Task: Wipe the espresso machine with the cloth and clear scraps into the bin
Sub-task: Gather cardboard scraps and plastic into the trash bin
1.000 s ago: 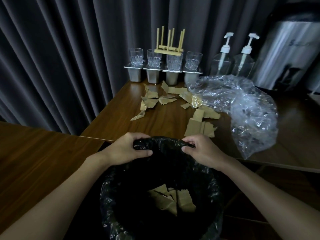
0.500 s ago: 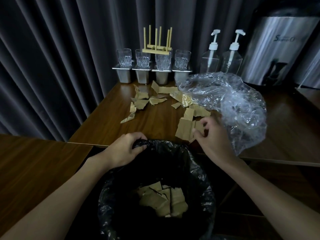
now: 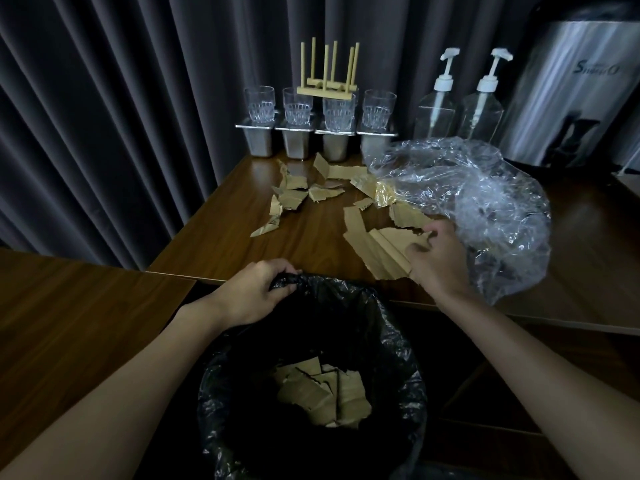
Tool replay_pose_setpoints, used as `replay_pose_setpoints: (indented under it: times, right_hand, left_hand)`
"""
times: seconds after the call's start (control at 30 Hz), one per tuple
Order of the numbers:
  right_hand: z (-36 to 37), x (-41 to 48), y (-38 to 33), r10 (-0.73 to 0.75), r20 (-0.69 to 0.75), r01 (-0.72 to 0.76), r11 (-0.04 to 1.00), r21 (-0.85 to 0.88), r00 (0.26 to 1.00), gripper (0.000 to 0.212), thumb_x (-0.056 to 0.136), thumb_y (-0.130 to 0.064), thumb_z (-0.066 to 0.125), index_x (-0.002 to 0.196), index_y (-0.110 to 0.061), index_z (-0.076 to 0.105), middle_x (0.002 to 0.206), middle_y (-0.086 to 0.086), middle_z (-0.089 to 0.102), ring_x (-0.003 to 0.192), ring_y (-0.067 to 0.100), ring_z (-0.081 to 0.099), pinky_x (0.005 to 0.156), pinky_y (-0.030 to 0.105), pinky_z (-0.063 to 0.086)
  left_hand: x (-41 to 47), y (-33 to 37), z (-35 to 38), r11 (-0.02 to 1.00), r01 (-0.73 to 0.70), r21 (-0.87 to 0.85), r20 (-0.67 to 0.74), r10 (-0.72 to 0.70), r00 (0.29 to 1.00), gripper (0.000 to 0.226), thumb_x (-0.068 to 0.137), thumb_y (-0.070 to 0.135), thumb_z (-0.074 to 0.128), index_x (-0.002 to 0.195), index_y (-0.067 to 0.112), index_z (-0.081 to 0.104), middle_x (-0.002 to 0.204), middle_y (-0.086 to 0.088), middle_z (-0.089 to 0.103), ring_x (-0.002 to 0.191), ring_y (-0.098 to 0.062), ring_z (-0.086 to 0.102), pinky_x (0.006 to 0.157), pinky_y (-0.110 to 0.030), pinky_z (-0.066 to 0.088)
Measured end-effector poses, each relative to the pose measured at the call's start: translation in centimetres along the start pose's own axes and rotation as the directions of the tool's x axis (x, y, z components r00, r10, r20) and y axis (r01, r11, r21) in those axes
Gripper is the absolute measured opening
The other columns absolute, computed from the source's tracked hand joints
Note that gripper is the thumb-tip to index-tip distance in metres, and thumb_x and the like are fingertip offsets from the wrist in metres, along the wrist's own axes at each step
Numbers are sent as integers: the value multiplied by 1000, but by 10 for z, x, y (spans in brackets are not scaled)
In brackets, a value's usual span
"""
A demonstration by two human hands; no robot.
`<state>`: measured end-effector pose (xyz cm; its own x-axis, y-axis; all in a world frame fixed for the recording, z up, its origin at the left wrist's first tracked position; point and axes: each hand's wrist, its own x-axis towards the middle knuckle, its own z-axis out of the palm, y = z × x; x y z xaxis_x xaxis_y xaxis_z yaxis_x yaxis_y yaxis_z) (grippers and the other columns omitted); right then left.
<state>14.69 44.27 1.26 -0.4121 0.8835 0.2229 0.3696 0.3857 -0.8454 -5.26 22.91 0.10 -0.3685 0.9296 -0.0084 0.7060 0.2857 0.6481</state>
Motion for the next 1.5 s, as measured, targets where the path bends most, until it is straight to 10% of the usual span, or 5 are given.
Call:
replay_pose_setpoints:
  times: [0.4, 0.77, 0.9, 1.03, 1.5]
  right_hand:
    - [-15, -36, -23, -262, 556, 100, 947, 304, 789, 20, 90, -8, 66, 108, -15, 66, 93, 10, 73, 84, 14, 65, 78, 20, 49]
    - [8, 6, 6, -297, 470, 375, 924, -80, 831, 29, 93, -19, 62, 123, -17, 61, 129, -5, 55, 122, 8, 50, 99, 19, 38]
    - [19, 35, 27, -169, 473, 352, 876, -330, 865, 57, 96, -33, 57, 147, -19, 36, 159, 1, 22, 147, 20, 19, 116, 51, 25]
    - [29, 50, 38, -98, 453, 309, 854, -420, 886, 69, 97, -39, 52, 154, -22, 18, 163, -1, 7, 150, 21, 5, 118, 54, 16]
    - [41, 52, 38, -107, 361, 333, 681, -652, 926, 58, 100, -53, 28, 151, -25, 23, 153, 6, 32, 143, 27, 19, 114, 52, 13]
  left_hand:
    - [2, -1, -8, 998, -10, -55, 43, 13, 999, 14, 95, 14, 62, 101, 27, 65, 99, 10, 69, 91, 2, 64, 80, -21, 49]
    - [1, -3, -3, 994, 30, -107, -4, -30, 1000, 10, 96, 17, 61, 103, 22, 66, 95, 7, 70, 82, 0, 66, 68, -16, 49]
    - [2, -3, -1, 993, 27, -119, -11, -29, 1000, 10, 96, 16, 62, 103, 20, 67, 94, 5, 70, 78, 2, 65, 65, -12, 47]
    - [1, -3, -2, 990, 33, -135, 2, -33, 999, 11, 96, 15, 61, 105, 19, 67, 98, 3, 71, 83, -4, 67, 70, -19, 54]
    - [0, -2, -3, 988, 53, -143, 13, -51, 999, 12, 97, 17, 60, 107, 21, 66, 97, 5, 69, 76, 4, 64, 62, -14, 49]
